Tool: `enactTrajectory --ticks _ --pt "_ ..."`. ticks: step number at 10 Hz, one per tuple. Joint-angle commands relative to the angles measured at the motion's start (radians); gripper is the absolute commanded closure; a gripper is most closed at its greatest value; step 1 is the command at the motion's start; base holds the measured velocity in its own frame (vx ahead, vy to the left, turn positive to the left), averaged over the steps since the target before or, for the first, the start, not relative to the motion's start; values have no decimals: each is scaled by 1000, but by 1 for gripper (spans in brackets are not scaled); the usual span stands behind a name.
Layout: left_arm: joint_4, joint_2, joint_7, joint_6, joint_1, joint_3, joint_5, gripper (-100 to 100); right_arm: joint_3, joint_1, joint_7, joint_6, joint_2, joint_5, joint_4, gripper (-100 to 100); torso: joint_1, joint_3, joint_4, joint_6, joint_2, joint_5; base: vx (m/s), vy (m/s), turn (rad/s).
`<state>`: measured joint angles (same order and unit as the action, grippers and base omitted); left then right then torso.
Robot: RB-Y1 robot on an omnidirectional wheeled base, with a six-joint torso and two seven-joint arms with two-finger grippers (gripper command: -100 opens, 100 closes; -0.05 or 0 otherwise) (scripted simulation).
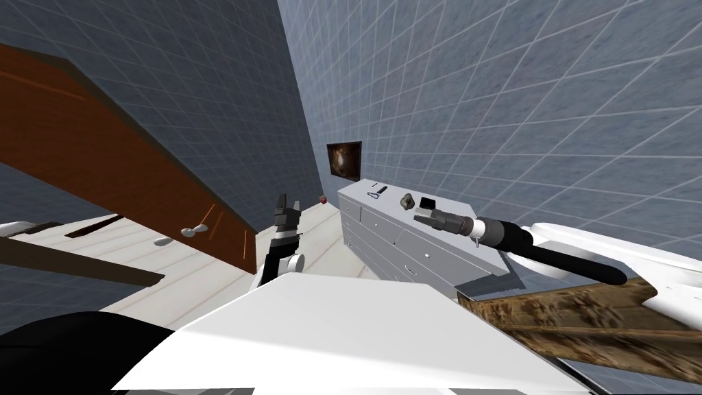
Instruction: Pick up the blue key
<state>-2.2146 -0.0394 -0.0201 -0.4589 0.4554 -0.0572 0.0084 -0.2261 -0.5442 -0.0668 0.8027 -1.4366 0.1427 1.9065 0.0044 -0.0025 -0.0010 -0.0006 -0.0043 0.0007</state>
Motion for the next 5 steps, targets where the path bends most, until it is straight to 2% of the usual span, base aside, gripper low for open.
enactTrajectory --ticks 1,2,3,4,5 --pt "0 0 0 0 0 0 0 0 -1 -2 -3 3 -40 2 -8 -100 0 0 0 0 0 0 29 28 6" --pt "0 0 0 0 0 0 0 0 -10 -22 -13 11 -75 17 -46 -100 -1 1 0 0 1 0 51 62 -35" --pt "0 0 0 0 0 0 0 0 -10 -22 -13 11 -109 17 -46 -100 0 0 0 0 1 0 73 76 -34" --pt "0 0 0 0 0 0 0 0 -10 -22 -13 11 -122 17 -46 -100 1 0 0 0 0 0 35 39 -1" --pt "0 0 0 0 0 0 0 0 -17 -45 -22 19 -160 33 -84 -100 -1 0 0 0 1 0 54 72 -30"
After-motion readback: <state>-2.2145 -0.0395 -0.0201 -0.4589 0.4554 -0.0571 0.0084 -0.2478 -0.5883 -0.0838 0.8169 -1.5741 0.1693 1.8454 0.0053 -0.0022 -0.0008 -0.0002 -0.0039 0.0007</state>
